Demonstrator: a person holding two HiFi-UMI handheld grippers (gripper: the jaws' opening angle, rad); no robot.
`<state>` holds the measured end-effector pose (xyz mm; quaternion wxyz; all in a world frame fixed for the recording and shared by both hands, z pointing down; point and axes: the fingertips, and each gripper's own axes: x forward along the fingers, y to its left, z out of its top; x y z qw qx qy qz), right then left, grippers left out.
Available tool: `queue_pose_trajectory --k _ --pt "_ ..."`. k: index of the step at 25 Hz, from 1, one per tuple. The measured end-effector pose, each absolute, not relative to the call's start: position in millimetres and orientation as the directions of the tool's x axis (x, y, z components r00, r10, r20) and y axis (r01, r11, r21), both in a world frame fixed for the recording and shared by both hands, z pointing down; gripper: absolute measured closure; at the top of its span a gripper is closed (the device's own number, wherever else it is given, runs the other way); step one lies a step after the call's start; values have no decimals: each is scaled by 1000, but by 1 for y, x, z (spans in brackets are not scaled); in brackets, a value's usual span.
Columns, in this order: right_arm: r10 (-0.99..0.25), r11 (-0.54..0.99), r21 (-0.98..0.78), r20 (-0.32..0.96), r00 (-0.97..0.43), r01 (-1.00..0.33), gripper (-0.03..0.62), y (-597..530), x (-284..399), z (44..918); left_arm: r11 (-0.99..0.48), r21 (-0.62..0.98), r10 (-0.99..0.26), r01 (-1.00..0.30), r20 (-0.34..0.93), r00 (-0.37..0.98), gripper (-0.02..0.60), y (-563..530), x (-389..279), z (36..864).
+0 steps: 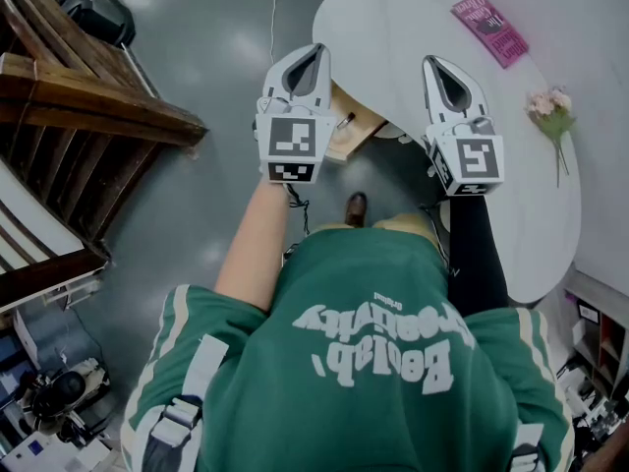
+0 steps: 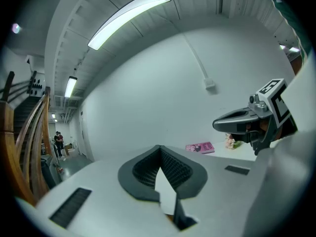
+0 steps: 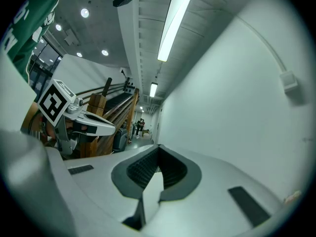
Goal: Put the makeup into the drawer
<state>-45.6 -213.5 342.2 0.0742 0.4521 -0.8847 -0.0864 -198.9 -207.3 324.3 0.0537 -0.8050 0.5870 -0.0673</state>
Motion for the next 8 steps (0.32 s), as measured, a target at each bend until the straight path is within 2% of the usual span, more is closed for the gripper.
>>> queue_pose_trajectory --k 8 --pt "-818 570 213 54 -573 -794 585 -210 -44 346 -301 -161 -953 -940 77 292 566 -205 -202 335"
